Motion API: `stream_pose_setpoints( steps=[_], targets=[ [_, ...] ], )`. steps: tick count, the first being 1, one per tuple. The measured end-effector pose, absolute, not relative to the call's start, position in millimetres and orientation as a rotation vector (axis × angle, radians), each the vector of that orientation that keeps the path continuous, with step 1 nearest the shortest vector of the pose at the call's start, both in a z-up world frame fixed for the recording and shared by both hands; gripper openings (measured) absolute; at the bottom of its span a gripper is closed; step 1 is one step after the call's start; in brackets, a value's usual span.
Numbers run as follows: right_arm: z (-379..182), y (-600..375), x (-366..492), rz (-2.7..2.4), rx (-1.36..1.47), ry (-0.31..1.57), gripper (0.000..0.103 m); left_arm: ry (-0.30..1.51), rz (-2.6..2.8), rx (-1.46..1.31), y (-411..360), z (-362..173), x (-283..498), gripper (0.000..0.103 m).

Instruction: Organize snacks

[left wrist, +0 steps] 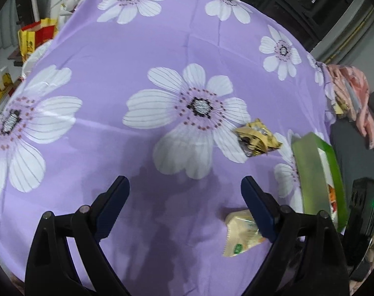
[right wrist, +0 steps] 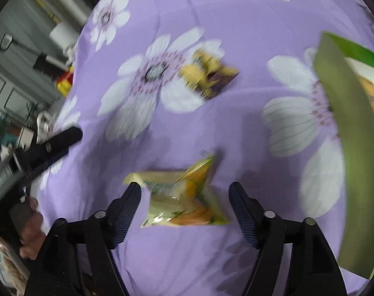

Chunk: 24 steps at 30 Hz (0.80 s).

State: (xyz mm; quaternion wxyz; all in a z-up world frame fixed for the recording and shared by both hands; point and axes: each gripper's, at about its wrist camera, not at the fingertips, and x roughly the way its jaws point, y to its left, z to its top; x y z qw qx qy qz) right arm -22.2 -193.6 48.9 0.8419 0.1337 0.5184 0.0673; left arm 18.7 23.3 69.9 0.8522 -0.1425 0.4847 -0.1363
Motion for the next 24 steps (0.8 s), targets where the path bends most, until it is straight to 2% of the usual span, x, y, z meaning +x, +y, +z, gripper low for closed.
stream_pose_setpoints(
  steps=[6, 9, 16, 20, 23, 24],
  targets=[
    [54.4, -231.5, -23.1, 0.155, 0.458, 1.017, 0.075, 1.073, -0.433, -0.294, -0.8, 66.5, 7.3, 0.09],
    [49.7, -240.8, -22.9, 0.204, 0.561, 1.03, 0.075, 1.1, -0.507, -0.256, -20.2, 63.4, -3.3, 0.082],
    [34.1, -225.5, -12.8, 0.311, 0.626, 1.076, 0.075, 1.205, -0.625, -0.188, -62.5, 36.4, -13.0, 0.076],
    [22.5, -215.8, -6.0, 0.299, 0.588, 1.133, 0.068, 1.25, -0.634, -0.19, -70.8, 19.9, -8.6, 0.061],
    [16.3, -211.3, -1.2, 0.331, 0.581, 1.147, 0.068, 1.188, -0.636, -0.131, -76.7, 19.8, -10.4, 0.055],
    [16.3, -209.7, -0.5, 0.311, 0.562, 1.145, 0.064, 1.179, -0.636, -0.14, -76.3, 20.1, -9.8, 0.055]
  ],
)
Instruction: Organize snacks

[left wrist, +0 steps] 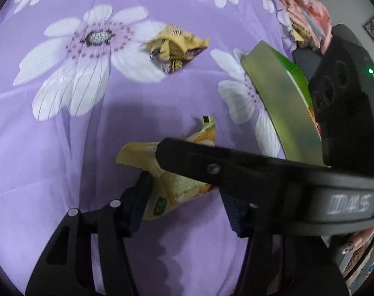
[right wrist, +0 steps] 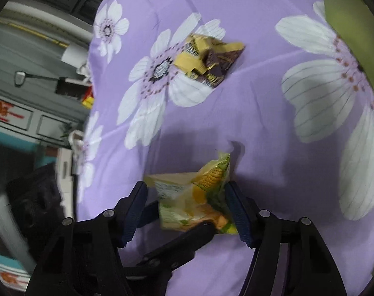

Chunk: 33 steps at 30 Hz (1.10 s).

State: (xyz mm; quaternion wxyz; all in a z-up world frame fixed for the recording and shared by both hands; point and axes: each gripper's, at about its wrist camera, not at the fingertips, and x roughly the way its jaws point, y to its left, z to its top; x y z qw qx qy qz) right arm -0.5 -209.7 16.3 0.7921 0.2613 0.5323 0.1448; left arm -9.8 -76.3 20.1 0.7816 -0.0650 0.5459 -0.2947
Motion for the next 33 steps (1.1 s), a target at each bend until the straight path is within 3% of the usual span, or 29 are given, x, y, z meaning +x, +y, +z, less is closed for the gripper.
stream_pose_setpoints(
  steps=[4, 14, 33],
  targets=[
    [23.7, -211.5, -4.3, 0.318, 0.557, 1.116, 0.054, 1.137, -0.648, -0.14, -75.1, 24.2, -8.4, 0.048],
    [70.1, -235.4, -24.3, 0.312, 0.54, 0.942, 0.054, 0.861, -0.678, -0.05, -119.4, 80.9, -23.4, 0.045],
    [123.6, -388.4, -89.1, -0.007, 0.718, 0.617, 0.054, 0.731, -1.019, 0.061, -266.3, 126.4, -43.8, 0.044]
  ],
)
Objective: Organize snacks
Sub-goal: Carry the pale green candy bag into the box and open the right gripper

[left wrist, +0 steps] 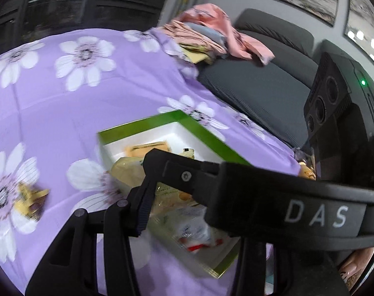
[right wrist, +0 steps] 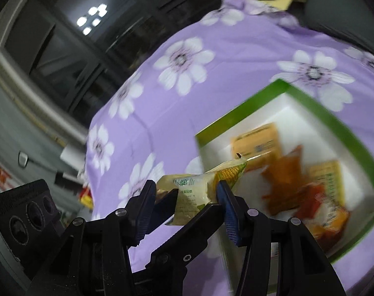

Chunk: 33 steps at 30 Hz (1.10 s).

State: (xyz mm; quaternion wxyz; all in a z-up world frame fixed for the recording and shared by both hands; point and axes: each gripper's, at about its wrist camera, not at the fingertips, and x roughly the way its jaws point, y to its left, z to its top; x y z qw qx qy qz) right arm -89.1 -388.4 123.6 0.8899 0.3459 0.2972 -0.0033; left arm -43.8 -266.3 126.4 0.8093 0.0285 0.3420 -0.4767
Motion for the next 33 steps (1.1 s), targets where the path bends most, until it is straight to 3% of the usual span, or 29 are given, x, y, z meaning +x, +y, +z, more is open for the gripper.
stream_pose_setpoints(
  steps=[9, 23, 30, 33],
  targets=[
    [96.4, -433.9, -93.5, -0.126, 0.833, 0.634, 0.054, 0.845, -1.102, 0.065, -314.1, 100.0, -32.2, 0.044],
    [86.1, -428.0, -87.0, -0.219, 0.786, 0.696, 0.055, 0.94, -1.006, 0.084, -312.8, 85.3, -24.9, 0.046],
    [98.7, -413.1, -89.3, -0.239, 0.717, 0.654, 0.064, 0.859, -0.966, 0.074, -278.8, 101.8, -32.6, 0.055],
    [109.7, -401.5, -90.7, -0.242, 0.672, 0.614, 0.074, 0.833, -0.925, 0.057, -259.0, 109.4, -33.4, 0.059]
  ],
)
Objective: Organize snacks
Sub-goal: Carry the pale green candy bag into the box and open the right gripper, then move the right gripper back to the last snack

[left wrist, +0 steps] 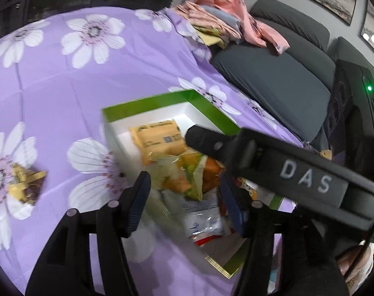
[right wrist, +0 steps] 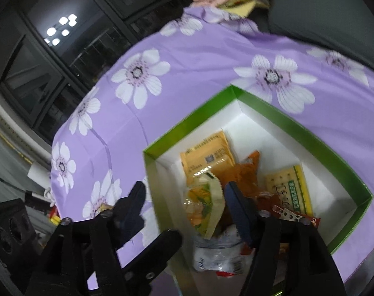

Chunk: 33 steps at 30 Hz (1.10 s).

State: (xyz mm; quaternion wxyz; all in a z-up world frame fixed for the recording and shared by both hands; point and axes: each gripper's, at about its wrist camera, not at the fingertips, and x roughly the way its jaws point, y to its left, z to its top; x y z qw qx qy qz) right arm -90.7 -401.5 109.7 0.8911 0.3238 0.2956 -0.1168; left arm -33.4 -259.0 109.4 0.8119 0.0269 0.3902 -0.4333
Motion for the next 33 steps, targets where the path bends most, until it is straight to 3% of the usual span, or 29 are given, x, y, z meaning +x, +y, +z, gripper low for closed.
stream_pose_setpoints(
  steps=[3, 9, 20, 25, 33],
  targets=[
    [121.0, -385.0, -89.0, -0.236, 0.616, 0.577, 0.077, 0.774, -0.844, 0.001, -227.1, 120.3, -34.9, 0.077],
    [126.8, -342.6, -73.3, -0.207, 0.481, 0.603, 0.08, 0.748, -0.721, -0.013, -171.7, 128.7, -36.8, 0.084],
    [121.9, -273.3, -52.3, -0.116, 0.314, 0.651, 0.083, 0.808, -0.405, -0.032, -55.9, 96.7, -36.7, 0.086],
    [108.7, -260.1, -41.0, -0.061, 0.369, 0.707, 0.084, 0.864, -0.309, -0.145, -8.9, 70.2, -25.4, 0.086],
    [96.2, -228.0, 10.8, 0.054, 0.367, 0.859, 0.084, 0.945, -0.268, -0.222, 6.3, 54.6, -6.1, 0.086]
  ],
)
